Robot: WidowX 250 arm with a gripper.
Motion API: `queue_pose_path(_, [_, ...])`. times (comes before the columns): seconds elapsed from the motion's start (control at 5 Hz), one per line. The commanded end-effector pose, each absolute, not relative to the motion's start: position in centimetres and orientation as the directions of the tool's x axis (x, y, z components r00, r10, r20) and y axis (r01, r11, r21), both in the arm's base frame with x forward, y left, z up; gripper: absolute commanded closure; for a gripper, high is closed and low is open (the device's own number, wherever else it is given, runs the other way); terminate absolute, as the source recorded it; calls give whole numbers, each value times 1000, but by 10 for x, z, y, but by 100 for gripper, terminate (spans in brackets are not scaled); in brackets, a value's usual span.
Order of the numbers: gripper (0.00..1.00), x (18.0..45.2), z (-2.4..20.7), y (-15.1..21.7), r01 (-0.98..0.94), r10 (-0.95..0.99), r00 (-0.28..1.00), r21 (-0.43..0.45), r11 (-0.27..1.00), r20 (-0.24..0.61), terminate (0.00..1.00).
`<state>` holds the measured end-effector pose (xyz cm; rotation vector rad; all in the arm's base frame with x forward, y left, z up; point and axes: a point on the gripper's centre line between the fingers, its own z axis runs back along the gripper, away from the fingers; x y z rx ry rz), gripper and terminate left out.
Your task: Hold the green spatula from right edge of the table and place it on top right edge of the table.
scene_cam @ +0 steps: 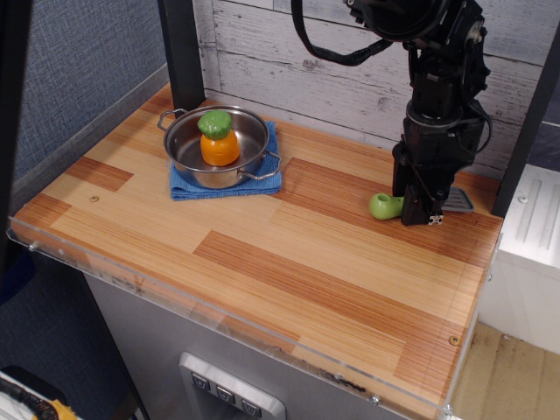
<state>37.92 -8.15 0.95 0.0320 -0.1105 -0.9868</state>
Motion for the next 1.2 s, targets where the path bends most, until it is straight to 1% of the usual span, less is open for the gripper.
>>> queue_pose_path(0.0, [0, 379, 24, -71, 804, -808, 580, 93, 588, 101, 0])
queue_pose_path(0.2, [0, 379, 33, -70, 794, -797, 591, 83, 602, 121, 0])
queue_pose_path(0.4, [0, 375, 56, -69, 785, -788, 595, 93, 612, 162, 0])
queue_pose_path(0.8, [0, 353, 116, -69, 776, -775, 590, 109, 622, 225, 0])
queue_pose_path(1.0, [0, 334, 154, -68, 773, -770, 581, 117, 623, 265, 0])
